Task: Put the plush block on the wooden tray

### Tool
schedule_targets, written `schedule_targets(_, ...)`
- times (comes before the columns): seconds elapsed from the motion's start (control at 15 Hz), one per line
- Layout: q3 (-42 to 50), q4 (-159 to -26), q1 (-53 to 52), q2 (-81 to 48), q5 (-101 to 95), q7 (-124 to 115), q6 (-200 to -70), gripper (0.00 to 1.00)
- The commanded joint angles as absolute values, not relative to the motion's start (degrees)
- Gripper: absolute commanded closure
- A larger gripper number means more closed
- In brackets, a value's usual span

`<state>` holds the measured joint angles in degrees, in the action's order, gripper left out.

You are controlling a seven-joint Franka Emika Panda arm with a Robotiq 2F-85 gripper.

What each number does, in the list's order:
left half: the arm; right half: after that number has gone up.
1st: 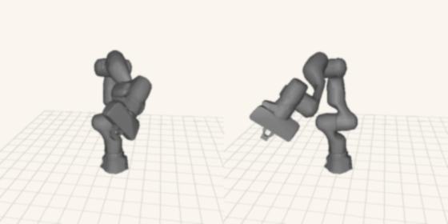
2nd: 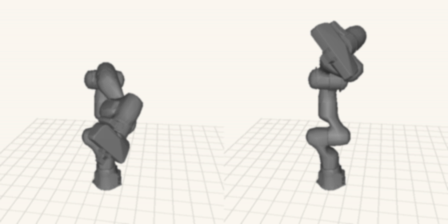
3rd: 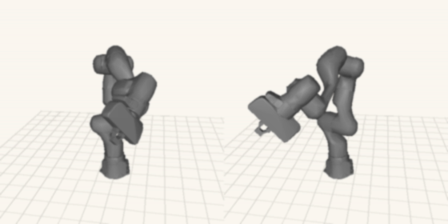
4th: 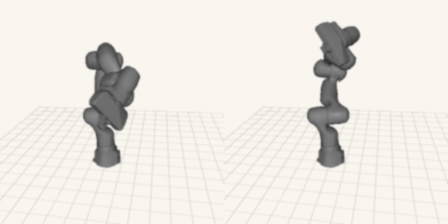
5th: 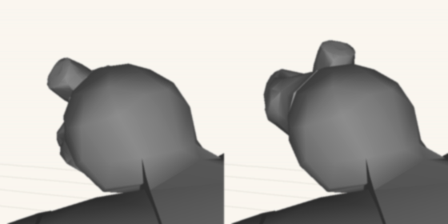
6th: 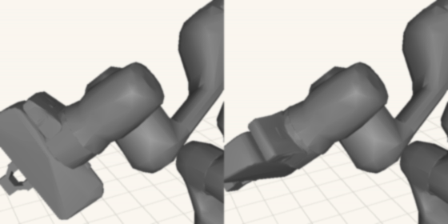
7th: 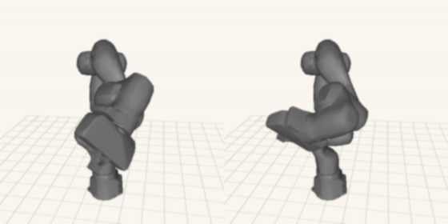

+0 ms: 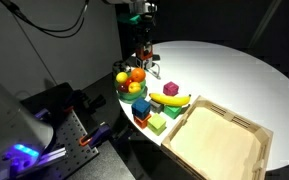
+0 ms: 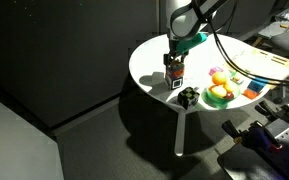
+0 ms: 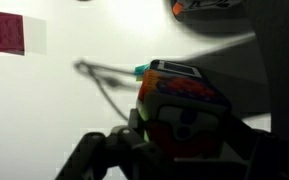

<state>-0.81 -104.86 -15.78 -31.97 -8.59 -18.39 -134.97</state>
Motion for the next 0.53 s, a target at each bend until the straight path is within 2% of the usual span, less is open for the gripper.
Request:
schedule_targets(0.0, -0.30, -102.21, -15.66, -33.45, -8.48, -19.83, -133.18, 0.48)
schedule_targets(0.33, -0.07, -102.29, -15.63, -32.17, -8.17, -20.86, -131.97, 0.79)
schedule_targets(0.47, 0.47, -102.53, -15.76, -31.39, -8.30, -22.32, -131.06, 0.80)
